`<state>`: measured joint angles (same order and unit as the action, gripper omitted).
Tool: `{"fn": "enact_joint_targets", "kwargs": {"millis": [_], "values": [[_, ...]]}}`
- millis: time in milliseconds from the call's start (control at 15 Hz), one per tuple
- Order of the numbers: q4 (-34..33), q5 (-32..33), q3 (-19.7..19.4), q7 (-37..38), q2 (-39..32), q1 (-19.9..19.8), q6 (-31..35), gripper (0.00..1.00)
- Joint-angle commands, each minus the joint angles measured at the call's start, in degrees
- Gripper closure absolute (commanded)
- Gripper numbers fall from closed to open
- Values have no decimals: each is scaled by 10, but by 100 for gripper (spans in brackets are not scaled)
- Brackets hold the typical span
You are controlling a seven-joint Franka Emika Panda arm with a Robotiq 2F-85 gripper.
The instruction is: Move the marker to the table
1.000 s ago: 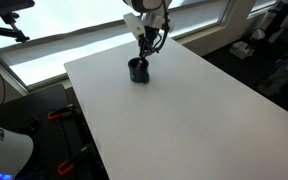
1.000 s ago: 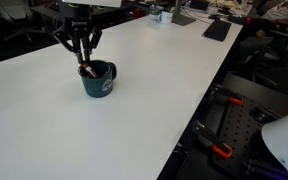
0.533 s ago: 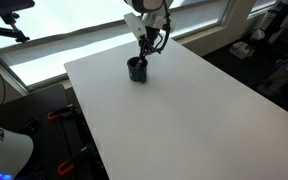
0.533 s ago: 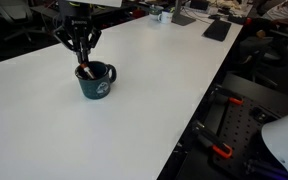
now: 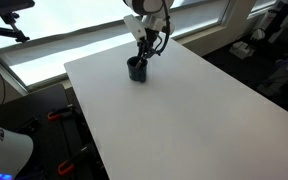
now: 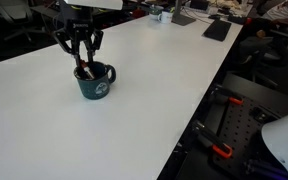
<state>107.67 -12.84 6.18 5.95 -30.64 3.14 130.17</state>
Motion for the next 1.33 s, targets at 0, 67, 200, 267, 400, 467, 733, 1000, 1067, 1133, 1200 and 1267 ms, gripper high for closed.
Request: {"fn": "enact_joint_targets", "kwargs": {"millis": [0,67,200,267,400,467,733,1000,1067,1133,1200,1267], "values": [[-8,-9,-1,1,-11,1,-18,28],[-9,-9,0,1,-13,1,-19,21],[-8,-9,0,0,-16,1,-18,6],[-8,-8,0,-2,-18,1,-17,1],[-8,-8,1,-3,-20,1,-16,0],[-7,-9,1,-5,-21,1,-14,26],[-7,-10,3,-10,-21,-1,-11,42],[-9,-10,5,-11,-21,-1,-12,74],[-8,-11,5,-11,-21,-1,-11,81],[-11,-12,6,-12,-20,-1,-11,86],[-12,-12,6,-14,-22,-2,-12,89],[-14,-12,6,-13,-22,-2,-12,93]]}}
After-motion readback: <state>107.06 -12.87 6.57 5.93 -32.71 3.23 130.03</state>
